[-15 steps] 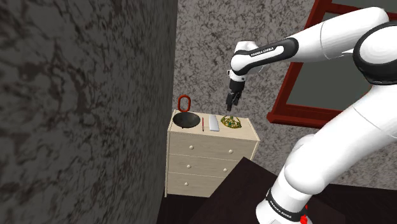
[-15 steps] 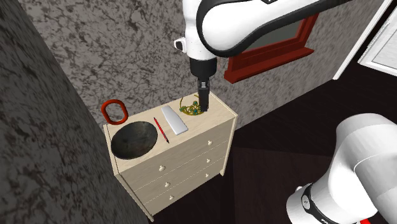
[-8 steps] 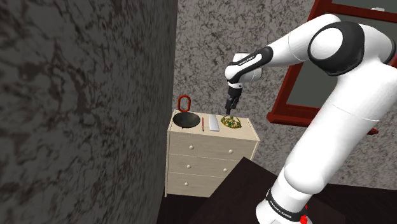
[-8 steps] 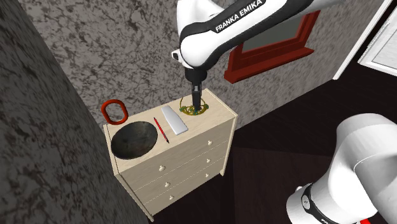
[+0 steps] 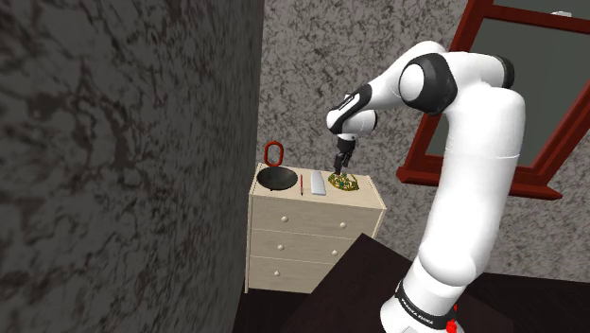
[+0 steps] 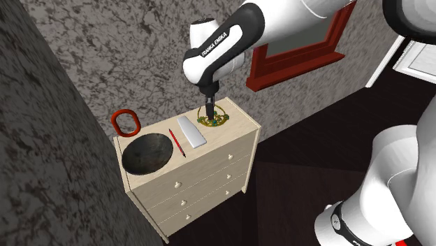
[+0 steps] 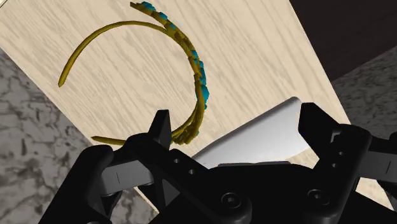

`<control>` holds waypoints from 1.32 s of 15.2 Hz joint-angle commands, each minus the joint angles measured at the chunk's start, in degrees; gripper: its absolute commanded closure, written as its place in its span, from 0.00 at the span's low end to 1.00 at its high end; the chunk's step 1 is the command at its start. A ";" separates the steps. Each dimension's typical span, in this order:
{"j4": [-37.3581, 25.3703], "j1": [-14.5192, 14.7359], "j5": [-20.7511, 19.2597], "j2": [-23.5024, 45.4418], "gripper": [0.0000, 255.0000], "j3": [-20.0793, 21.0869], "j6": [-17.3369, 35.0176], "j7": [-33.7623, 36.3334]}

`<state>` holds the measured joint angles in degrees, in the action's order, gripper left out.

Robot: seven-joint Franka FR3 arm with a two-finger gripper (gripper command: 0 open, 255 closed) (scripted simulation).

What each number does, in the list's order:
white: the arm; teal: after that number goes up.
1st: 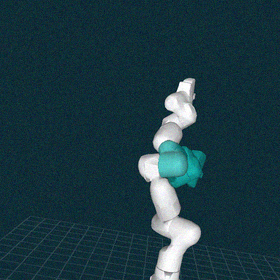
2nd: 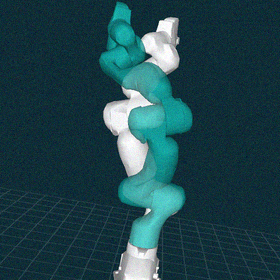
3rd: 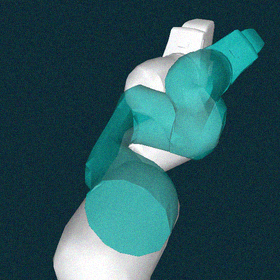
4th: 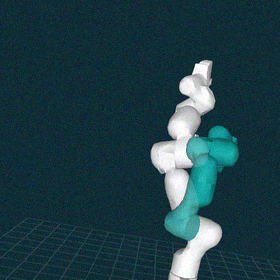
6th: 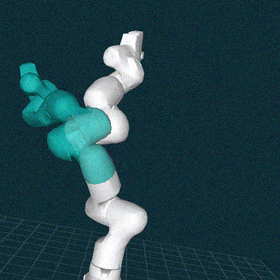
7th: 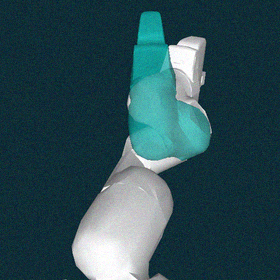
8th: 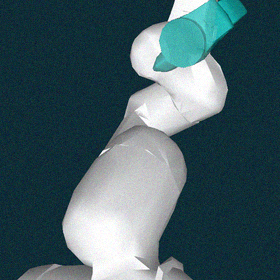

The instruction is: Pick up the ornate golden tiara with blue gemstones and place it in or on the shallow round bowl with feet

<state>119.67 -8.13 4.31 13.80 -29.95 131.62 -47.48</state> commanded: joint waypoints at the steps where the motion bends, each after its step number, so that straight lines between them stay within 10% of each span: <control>1: -3.19 -1.92 2.84 4.86 0.00 0.57 1.11 -2.97; 17: -2.73 -3.68 5.79 9.53 0.00 2.23 5.82 -5.03; 18: -2.73 -3.68 5.79 9.53 1.00 2.23 5.82 -5.03; 20: -2.73 -3.68 5.79 9.53 1.00 2.23 5.82 -5.03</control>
<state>116.94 -11.81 10.10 23.33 -27.71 137.44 -52.52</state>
